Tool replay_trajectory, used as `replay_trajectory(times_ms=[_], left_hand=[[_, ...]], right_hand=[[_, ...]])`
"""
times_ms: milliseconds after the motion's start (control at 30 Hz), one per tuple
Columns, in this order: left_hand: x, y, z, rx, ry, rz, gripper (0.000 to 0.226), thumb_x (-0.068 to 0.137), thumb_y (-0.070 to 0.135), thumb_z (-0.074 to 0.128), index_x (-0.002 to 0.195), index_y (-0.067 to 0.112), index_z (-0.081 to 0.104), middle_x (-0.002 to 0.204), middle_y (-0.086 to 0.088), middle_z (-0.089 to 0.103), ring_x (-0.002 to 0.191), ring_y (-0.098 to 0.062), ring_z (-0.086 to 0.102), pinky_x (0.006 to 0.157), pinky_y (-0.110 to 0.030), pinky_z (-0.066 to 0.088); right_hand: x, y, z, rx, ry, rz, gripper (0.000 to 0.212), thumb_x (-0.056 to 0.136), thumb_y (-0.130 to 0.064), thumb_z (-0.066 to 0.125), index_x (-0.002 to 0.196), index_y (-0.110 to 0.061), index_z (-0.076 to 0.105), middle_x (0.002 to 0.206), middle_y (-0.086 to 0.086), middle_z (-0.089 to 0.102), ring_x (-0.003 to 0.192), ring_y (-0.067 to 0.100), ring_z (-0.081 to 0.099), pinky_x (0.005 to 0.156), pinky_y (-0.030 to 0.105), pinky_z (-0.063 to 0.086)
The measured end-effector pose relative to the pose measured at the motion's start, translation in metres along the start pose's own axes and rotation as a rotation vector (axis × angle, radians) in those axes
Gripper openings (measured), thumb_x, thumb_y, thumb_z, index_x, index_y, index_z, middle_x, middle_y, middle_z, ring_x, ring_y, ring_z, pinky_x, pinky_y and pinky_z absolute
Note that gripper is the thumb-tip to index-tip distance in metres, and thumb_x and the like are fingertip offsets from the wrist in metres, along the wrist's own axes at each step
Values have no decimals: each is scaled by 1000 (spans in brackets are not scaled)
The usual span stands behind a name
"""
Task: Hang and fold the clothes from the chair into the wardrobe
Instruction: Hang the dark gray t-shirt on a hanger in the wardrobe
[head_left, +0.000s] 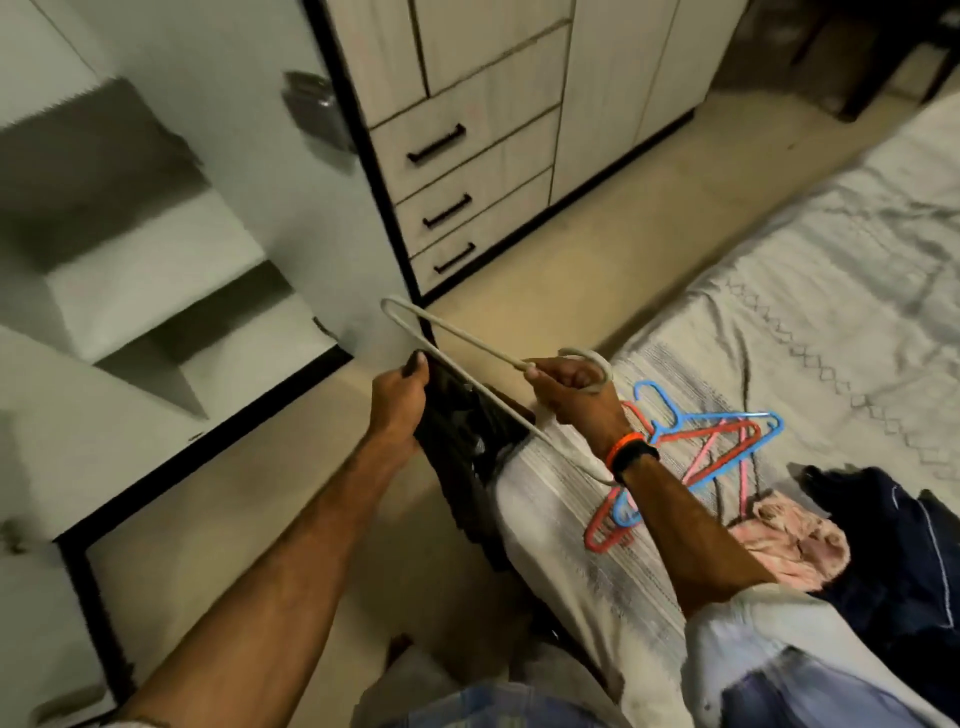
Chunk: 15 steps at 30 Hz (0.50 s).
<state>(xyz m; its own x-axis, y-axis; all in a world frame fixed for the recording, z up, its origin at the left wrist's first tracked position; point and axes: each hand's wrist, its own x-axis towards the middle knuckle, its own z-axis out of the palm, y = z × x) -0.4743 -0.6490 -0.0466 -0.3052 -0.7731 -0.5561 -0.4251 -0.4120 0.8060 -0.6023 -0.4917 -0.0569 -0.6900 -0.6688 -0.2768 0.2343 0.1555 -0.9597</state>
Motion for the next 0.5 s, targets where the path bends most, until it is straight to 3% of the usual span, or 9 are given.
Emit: replay_trajectory(times_ms=[133,200,300,400,500], left_hand=[[-4,10,-67,-171,56,43,22,97,38,58,93,19,69,103,-8,70,102,-30,66,96,-50,52],[-9,19,-102,-240,90,90,21,98,36,56,100,19,68,104,-8,69,103,-32,65,95,-51,53],[-6,32,-153,-317,123,136,22,99,30,56,85,17,67,99,-11,68,104,-37,66,94,-53,53],[8,37,-206,-374,138,174,23,97,28,58,82,16,70,100,-12,70,107,-34,65,98,-55,51],[-3,51,-248,-389,167,220,19,99,29,57,96,15,69,111,-11,70,109,-27,65,101,-48,50]], right_hand=[[-13,-21,55,-4,-107,-12,20,93,-19,66,102,-3,74,70,1,62,53,7,39,48,16,31],[-24,-30,85,-8,-135,-49,14,93,-20,65,88,-10,73,65,-6,61,53,7,35,47,17,27],[-38,-41,124,-3,-120,-114,19,94,-18,63,76,-15,67,54,-13,53,49,6,32,46,17,24],[-51,-46,158,32,-115,-150,19,94,-16,63,77,-14,71,57,-7,56,48,7,32,45,18,22],[-58,-48,185,57,-171,-150,14,92,-17,64,84,-12,74,64,-1,59,49,9,31,44,18,23]])
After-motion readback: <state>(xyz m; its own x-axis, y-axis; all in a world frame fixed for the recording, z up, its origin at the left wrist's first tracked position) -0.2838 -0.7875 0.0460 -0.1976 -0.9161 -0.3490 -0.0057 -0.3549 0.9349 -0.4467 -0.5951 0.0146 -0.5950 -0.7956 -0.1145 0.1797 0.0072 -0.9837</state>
